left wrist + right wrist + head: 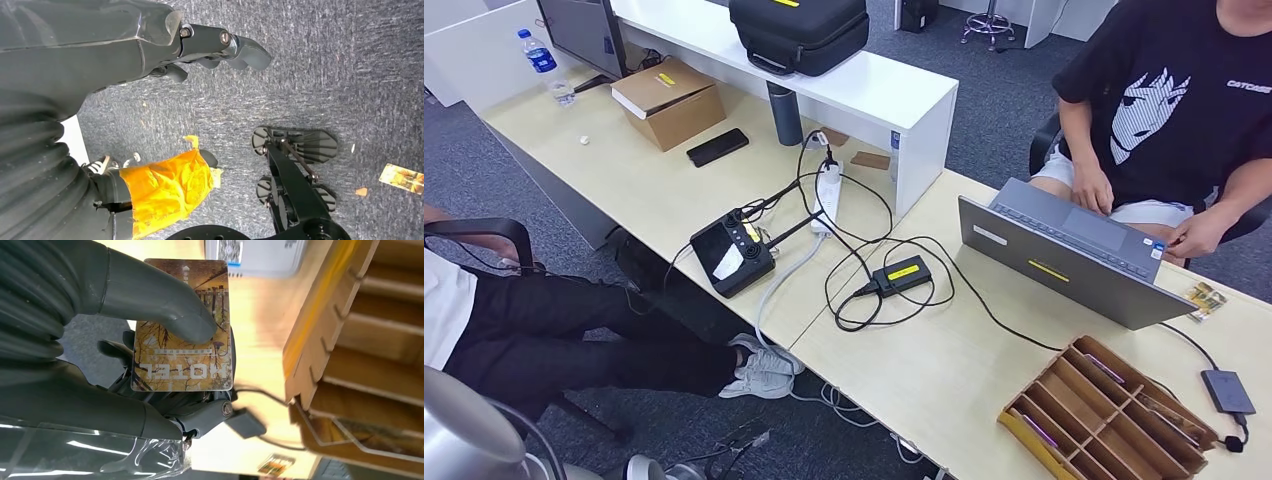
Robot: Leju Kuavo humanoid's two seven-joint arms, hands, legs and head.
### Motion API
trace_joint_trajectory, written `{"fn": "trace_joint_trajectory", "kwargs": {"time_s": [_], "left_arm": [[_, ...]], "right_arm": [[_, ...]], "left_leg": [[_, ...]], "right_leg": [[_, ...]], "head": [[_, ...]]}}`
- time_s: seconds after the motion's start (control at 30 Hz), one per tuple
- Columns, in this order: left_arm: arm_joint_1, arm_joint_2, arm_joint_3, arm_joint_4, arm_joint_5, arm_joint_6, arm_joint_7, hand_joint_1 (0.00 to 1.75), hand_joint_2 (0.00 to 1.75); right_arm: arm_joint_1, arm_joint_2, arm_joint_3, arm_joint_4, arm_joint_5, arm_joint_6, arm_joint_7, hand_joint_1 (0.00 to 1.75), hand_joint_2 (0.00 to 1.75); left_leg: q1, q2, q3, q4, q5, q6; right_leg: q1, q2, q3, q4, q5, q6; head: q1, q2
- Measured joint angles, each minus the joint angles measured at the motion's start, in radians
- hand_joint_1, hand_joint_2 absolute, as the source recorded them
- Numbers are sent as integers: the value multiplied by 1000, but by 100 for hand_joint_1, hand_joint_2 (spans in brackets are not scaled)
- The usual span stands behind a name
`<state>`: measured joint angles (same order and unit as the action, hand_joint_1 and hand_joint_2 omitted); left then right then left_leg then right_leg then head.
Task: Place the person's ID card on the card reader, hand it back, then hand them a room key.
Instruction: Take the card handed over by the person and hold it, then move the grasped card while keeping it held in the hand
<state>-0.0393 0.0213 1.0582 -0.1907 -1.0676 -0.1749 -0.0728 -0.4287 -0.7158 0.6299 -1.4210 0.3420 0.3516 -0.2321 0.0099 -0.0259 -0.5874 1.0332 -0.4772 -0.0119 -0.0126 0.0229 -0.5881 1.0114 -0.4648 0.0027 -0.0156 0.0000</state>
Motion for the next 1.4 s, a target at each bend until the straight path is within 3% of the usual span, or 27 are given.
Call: {"fn": "trace_joint_trajectory", "kwargs": {"time_s": [0.17,0.8,1.3,1.4], "left_arm": [[0,3,0,0,-7,-3,-4,0,175],[-1,5,0,0,-26,-3,-6,0,175],[-4,5,0,0,-52,-6,-10,0,175],[-4,5,0,0,-53,-6,-10,0,175]], "right_arm": [[-42,-12,57,11,-16,38,-2,175,175],[-110,-11,198,77,-30,32,31,175,175],[-124,33,276,152,-38,-9,30,175,175],[-125,47,283,165,-36,-22,30,175,44]], "left_leg": [[0,0,0,0,0,0],[0,0,0,0,0,0],[0,0,0,0,0,0],[0,0,0,0,0,0]], "right_leg": [[0,0,0,0,0,0],[0,0,0,0,0,0],[0,-1,0,0,0,0],[0,0,0,0,0,0]], "head": [[0,0],[0,0],[0,0],[0,0]]}}
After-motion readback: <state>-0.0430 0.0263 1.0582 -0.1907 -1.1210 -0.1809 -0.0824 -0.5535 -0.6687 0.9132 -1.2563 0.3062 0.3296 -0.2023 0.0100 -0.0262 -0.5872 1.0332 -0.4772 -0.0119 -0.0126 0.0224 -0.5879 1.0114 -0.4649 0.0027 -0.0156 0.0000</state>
